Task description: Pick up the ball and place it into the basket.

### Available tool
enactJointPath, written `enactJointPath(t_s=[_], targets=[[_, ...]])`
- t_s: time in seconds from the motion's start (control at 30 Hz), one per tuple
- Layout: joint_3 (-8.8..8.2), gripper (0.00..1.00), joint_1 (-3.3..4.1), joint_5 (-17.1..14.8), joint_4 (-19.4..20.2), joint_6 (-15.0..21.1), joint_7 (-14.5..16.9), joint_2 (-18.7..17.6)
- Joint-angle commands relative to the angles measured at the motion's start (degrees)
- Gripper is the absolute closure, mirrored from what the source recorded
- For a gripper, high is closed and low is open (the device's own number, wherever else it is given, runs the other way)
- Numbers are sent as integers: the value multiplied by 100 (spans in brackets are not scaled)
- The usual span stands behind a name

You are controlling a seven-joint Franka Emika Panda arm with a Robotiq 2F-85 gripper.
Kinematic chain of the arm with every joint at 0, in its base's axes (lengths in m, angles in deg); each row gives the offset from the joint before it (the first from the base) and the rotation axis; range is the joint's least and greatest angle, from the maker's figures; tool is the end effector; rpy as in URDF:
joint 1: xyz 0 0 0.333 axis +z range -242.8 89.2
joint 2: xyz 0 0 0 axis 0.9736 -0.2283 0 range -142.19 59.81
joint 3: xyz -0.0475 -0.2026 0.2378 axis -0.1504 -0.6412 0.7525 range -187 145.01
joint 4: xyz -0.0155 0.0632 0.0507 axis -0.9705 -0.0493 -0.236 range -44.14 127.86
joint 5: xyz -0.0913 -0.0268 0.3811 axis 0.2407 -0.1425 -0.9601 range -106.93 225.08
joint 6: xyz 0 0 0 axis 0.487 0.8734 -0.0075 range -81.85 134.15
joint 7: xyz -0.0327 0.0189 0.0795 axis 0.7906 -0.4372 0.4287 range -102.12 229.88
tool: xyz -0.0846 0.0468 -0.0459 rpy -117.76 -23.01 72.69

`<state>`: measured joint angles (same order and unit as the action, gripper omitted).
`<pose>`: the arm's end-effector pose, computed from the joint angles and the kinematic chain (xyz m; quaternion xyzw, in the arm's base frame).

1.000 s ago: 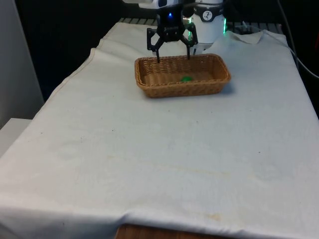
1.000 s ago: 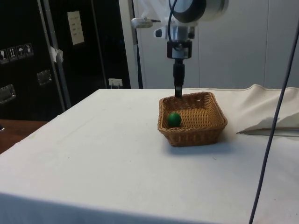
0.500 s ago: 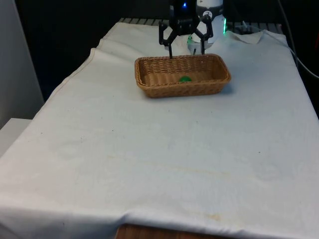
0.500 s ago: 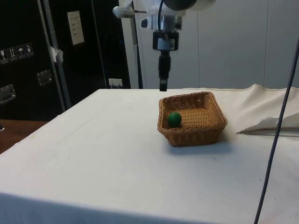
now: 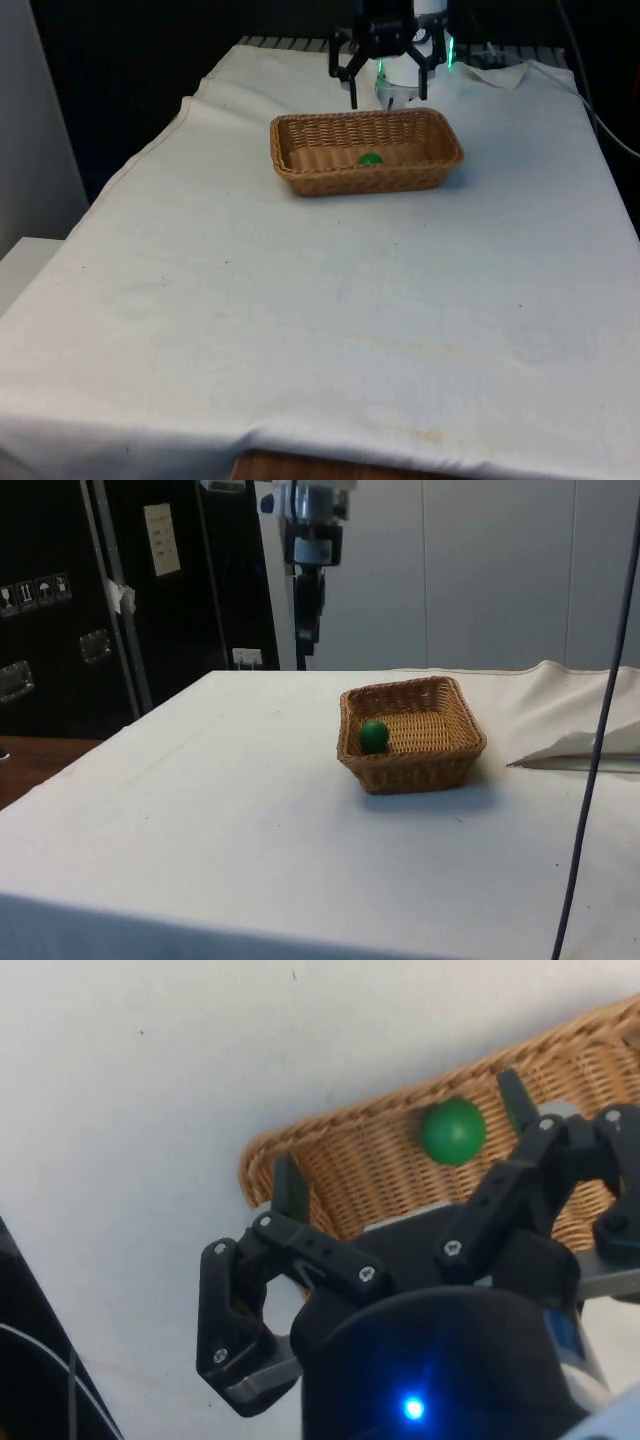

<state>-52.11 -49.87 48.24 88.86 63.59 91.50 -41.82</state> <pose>0.5042 -0.0387 0.3247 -0.9880 -0.1302 -0.0733 0.0380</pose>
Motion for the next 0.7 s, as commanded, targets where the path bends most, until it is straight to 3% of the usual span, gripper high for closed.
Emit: enactJointPath(t_s=[0.0,0.07,0.1,0.33,0.37,0.53,0.67], targets=[[6,0,6,97,-80,-52,-138,-52],[17,0,0,132,-160,-109,-195,-74],[29,0,0,6,-115,-57,-74,-34],[17,0,-6,401,-418,-264,-527,-138],[29,0,0,269,-344,-218,-395,-69],[11,0,0,561,-521,-275,-722,-189],[40,0,0,464,-510,-246,-693,-178]])
